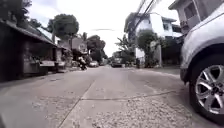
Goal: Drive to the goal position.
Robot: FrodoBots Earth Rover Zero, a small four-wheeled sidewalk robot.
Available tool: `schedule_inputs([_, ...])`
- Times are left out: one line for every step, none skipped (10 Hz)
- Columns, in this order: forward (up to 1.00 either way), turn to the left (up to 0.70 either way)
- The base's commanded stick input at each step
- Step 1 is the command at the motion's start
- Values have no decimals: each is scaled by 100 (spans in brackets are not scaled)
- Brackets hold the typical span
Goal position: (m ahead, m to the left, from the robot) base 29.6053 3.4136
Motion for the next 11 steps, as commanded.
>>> schedule_inputs([100, 0])
schedule_inputs([100, 0])
schedule_inputs([100, 0])
schedule_inputs([100, 0])
schedule_inputs([100, 0])
schedule_inputs([100, 0])
schedule_inputs([100, 0])
schedule_inputs([100, 0])
schedule_inputs([100, 0])
schedule_inputs([100, 0])
schedule_inputs([100, 0])
